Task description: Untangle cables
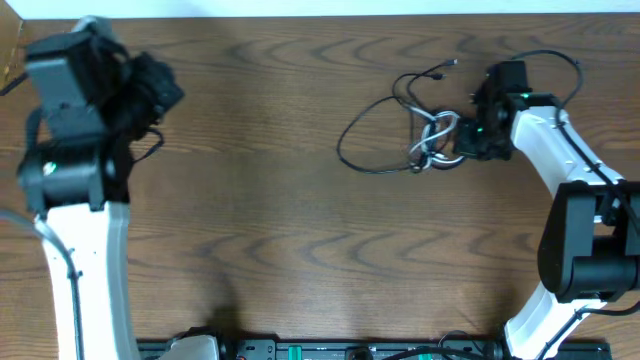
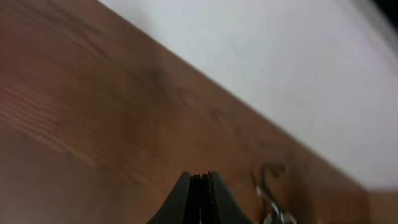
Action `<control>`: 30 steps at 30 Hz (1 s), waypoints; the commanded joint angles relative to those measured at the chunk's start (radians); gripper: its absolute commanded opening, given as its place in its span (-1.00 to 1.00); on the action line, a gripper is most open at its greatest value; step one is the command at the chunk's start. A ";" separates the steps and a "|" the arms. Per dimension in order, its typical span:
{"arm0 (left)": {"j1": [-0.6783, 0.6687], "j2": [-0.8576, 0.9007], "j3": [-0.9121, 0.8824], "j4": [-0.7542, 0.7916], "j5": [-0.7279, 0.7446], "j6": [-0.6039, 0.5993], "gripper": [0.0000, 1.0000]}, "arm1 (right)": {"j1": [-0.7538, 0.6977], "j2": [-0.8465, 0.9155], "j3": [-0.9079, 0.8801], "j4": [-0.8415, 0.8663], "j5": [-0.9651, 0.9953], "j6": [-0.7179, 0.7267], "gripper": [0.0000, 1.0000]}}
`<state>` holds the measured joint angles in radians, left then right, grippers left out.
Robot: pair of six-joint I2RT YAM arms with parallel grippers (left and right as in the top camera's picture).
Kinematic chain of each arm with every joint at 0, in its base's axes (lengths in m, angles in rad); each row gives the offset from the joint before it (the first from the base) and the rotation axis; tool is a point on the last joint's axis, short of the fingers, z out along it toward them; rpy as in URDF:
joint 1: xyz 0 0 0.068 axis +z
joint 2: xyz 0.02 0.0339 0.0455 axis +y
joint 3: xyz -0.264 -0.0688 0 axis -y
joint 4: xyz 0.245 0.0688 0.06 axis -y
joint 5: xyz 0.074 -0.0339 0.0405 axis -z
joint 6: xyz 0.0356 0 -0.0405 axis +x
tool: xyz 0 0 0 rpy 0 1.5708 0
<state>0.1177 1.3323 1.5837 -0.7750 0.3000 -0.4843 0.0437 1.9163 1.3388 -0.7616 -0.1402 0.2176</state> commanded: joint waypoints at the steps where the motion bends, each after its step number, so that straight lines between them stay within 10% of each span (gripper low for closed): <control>1: -0.058 0.060 0.021 -0.002 0.125 0.135 -0.85 | 0.056 0.003 0.004 0.002 -0.161 -0.055 -0.98; 14: -0.273 0.152 0.021 0.016 0.190 0.251 -0.66 | 0.144 -0.061 0.257 -0.142 -0.362 -0.130 -0.98; 30: -0.438 0.438 0.021 0.195 0.302 0.162 0.25 | 0.137 -0.065 0.256 -0.194 -0.414 -0.157 -0.98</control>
<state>-0.2951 1.7325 1.5837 -0.5957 0.5385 -0.3111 0.1837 1.8706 1.5883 -0.9562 -0.5121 0.0864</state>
